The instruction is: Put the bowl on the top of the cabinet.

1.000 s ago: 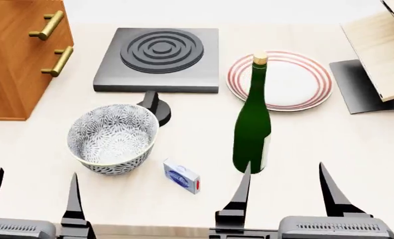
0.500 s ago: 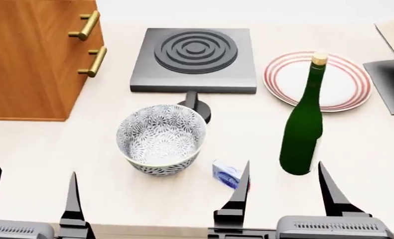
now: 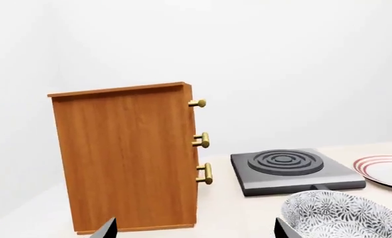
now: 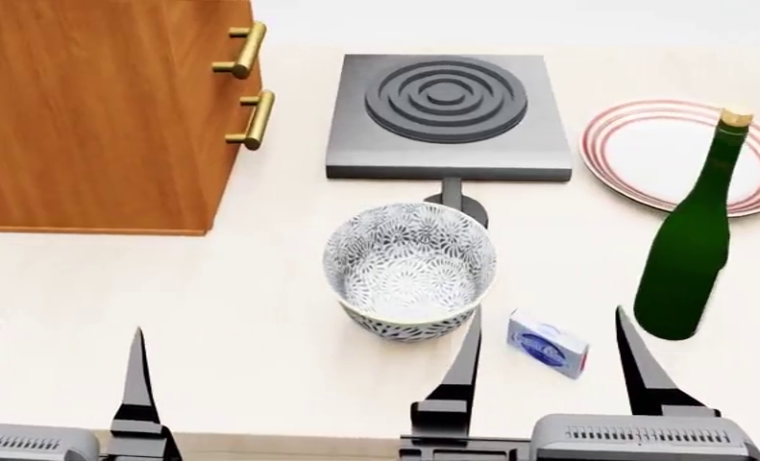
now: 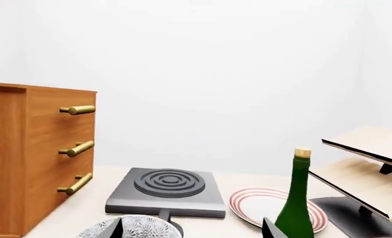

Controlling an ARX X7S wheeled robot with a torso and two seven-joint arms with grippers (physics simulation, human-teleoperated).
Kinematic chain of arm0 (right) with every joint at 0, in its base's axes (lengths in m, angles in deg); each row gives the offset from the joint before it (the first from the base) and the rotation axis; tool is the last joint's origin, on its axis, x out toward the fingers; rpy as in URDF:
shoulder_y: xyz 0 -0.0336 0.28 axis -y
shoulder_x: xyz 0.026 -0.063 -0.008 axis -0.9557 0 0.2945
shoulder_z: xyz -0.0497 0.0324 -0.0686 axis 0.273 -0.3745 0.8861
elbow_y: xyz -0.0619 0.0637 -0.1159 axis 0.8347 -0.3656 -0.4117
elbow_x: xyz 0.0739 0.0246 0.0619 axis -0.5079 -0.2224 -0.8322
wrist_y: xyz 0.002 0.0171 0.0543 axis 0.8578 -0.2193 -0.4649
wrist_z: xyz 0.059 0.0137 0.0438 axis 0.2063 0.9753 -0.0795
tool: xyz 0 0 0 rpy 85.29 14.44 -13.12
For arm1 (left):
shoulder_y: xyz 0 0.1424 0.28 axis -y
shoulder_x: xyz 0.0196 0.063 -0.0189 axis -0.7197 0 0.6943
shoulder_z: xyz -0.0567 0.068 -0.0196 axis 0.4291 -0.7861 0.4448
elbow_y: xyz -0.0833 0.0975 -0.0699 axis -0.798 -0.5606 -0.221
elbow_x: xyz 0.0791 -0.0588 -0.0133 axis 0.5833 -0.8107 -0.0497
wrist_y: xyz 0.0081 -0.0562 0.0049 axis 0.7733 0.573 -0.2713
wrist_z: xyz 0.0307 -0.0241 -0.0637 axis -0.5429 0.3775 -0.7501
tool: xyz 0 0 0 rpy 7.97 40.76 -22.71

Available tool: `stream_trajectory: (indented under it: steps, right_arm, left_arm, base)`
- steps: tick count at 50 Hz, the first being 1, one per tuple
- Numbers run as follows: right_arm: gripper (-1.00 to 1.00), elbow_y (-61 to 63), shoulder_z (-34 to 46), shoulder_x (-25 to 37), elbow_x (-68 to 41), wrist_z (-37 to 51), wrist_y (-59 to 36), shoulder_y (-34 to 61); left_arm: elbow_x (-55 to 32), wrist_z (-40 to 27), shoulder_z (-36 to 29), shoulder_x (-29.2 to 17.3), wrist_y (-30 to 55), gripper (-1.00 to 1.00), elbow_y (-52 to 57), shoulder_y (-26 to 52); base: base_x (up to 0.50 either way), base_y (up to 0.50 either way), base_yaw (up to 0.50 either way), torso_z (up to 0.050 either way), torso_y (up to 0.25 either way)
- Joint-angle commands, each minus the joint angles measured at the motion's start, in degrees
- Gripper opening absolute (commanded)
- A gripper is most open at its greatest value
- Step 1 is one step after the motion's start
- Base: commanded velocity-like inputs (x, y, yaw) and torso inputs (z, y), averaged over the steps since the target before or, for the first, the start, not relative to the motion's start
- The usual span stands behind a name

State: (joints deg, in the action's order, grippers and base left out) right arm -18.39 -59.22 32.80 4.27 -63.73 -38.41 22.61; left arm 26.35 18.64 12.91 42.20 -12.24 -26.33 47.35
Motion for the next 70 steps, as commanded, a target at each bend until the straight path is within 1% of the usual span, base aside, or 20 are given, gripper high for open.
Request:
stream_trajectory:
  steps: [1, 21, 35, 54, 70]
  right_arm:
    - [1.00, -0.1, 0.4, 0.4, 0.1, 0.7, 0.1, 0.2]
    - [1.00, -0.8, 1.0, 0.8, -0.3, 1.7, 0.7, 0.4]
    - [1.00, -0.8, 1.3, 1.2, -1.1, 2.1, 0.9, 0.2]
    - [1.00, -1.4, 2.3, 1.9, -0.8, 2.9, 1.5, 0.4]
    - [1.00, -1.3, 2.5, 2.3, -1.8, 3.3, 1.3, 0.4]
  left_arm:
    - [-0.3, -0.6, -0.2, -0.5, 0.4, 1.00, 0.6, 0.1]
    - [-1.4, -1.2, -0.1, -1.2, -0.1, 1.00, 0.5, -0.1]
    - [-1.8, -1.9, -0.4, -1.6, -0.2, 1.00, 0.9, -0.3]
    - [-2.5, -2.6, -0.8, -2.2, -0.9, 1.00, 0.6, -0.3]
    - [-2.9, -3.3, -1.2, -2.7, -1.1, 1.00, 0.4, -0.3]
  base:
    - [0.00, 0.50, 0.00, 0.000, 0.000]
    - [0.00, 0.50, 0.00, 0.000, 0.000]
    - [0.00, 0.06, 0.00, 0.000, 0.000]
    - [0.00, 0.49, 0.00, 0.000, 0.000]
    - [0.00, 0.01, 0.00, 0.000, 0.000]
